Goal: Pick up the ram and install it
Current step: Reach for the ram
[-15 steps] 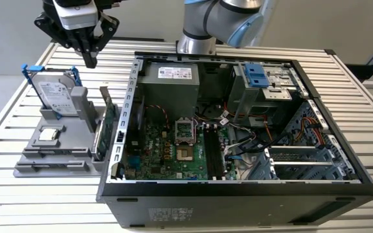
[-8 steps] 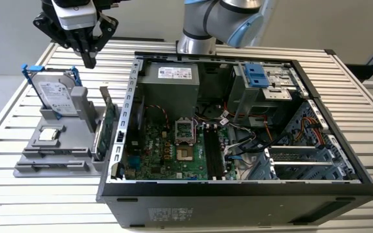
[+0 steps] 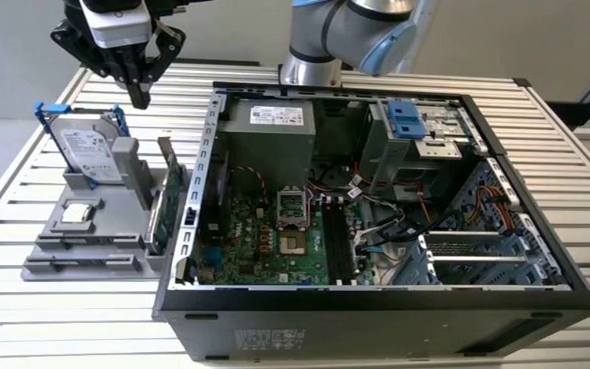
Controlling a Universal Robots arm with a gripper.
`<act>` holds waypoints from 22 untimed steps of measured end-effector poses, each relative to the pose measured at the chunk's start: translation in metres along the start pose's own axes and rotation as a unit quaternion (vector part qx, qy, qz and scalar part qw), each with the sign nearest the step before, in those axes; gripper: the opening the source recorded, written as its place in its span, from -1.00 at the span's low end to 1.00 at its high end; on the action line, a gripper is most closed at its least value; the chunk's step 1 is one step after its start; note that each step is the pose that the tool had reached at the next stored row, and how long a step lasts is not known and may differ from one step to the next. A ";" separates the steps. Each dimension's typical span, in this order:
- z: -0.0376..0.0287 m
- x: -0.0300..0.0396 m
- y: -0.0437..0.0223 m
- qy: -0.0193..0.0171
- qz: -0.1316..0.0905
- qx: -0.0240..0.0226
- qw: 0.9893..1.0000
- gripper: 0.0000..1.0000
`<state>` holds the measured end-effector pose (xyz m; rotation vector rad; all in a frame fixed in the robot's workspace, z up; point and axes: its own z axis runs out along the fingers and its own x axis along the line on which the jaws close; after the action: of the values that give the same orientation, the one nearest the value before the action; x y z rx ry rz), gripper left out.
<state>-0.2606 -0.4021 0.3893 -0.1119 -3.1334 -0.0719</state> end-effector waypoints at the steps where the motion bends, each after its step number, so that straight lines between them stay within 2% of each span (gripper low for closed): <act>1: 0.0001 0.0001 0.0000 0.000 0.000 0.000 1.000 -1.00; 8: 0.0005 0.0010 -0.0001 0.002 0.000 0.000 1.000 -1.00; 22: 0.0006 0.0086 -0.0007 0.002 0.000 0.000 1.000 -1.00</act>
<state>-0.2693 -0.4021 0.3887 -0.1119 -3.1288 -0.0715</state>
